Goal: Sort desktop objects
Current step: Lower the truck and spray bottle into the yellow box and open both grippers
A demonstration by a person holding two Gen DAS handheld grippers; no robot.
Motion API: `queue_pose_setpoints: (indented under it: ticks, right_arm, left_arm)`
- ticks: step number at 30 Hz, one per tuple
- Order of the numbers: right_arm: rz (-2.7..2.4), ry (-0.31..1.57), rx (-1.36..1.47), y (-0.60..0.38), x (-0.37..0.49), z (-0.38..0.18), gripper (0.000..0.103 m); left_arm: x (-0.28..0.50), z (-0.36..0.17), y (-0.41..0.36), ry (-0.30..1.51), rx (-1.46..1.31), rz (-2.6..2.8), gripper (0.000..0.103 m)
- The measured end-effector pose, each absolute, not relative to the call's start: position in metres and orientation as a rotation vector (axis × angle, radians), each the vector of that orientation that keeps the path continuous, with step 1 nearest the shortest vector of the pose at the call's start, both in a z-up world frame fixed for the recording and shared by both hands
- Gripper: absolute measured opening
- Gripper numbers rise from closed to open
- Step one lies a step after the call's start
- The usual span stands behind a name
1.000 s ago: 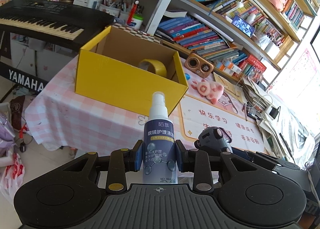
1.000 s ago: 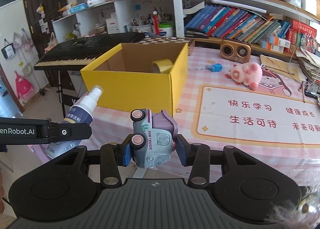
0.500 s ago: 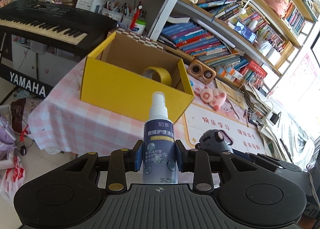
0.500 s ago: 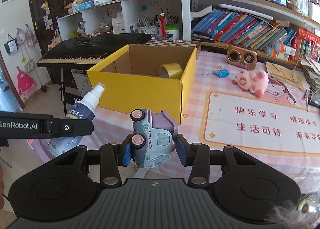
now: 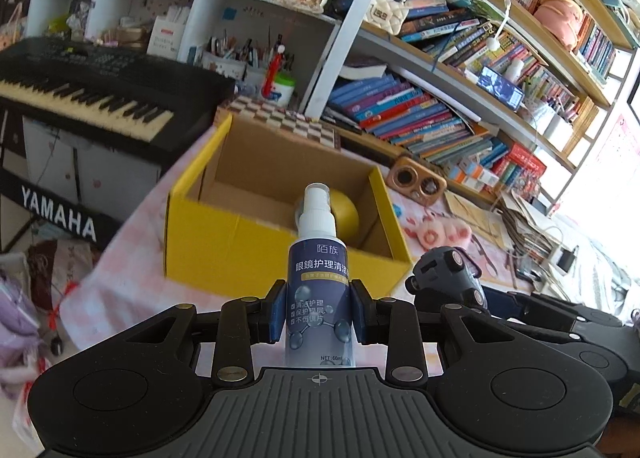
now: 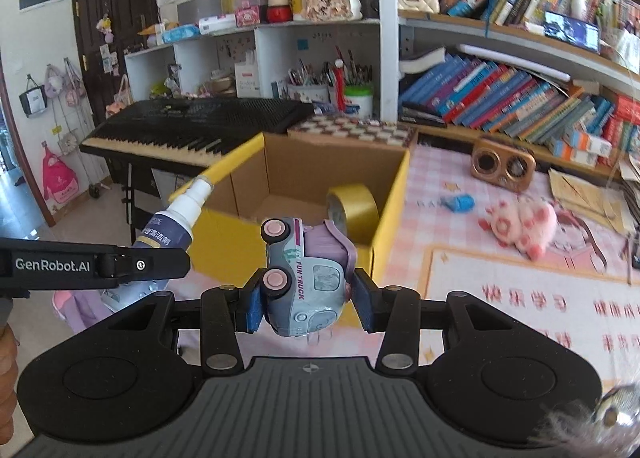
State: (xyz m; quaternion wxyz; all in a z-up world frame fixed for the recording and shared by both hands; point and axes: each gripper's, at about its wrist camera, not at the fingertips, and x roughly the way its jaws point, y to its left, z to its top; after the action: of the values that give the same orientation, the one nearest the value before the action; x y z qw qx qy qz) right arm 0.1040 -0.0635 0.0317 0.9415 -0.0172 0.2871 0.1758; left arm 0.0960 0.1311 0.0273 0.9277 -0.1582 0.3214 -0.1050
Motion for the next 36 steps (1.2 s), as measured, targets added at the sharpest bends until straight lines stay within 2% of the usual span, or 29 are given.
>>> queue_pose_setpoints:
  ticks: [10, 19, 27, 36]
  right_arm:
    - [0.437, 0.605, -0.085, -0.049, 0.201, 0.032, 0.041]
    - [0.579, 0.753, -0.329, -0.014, 0.285, 0.002, 0.042]
    - [0.676, 0.872, -0.520, 0.016, 0.316, -0.031, 0.042]
    - [0.755, 0.941, -0.636, 0.034, 0.331, -0.049, 0.042]
  left_arm:
    - [0.180, 0.030, 0.130, 0.659, -0.235, -0.140, 0.031]
    - [0.274, 0.013, 0.122, 0.774, -0.080, -0.142, 0.031]
    - [0.325, -0.020, 0.125, 0.934, -0.028, -0.161, 0.031]
    - [0.344, -0.041, 0.118, 1.039, 0.075, -0.207, 0.031]
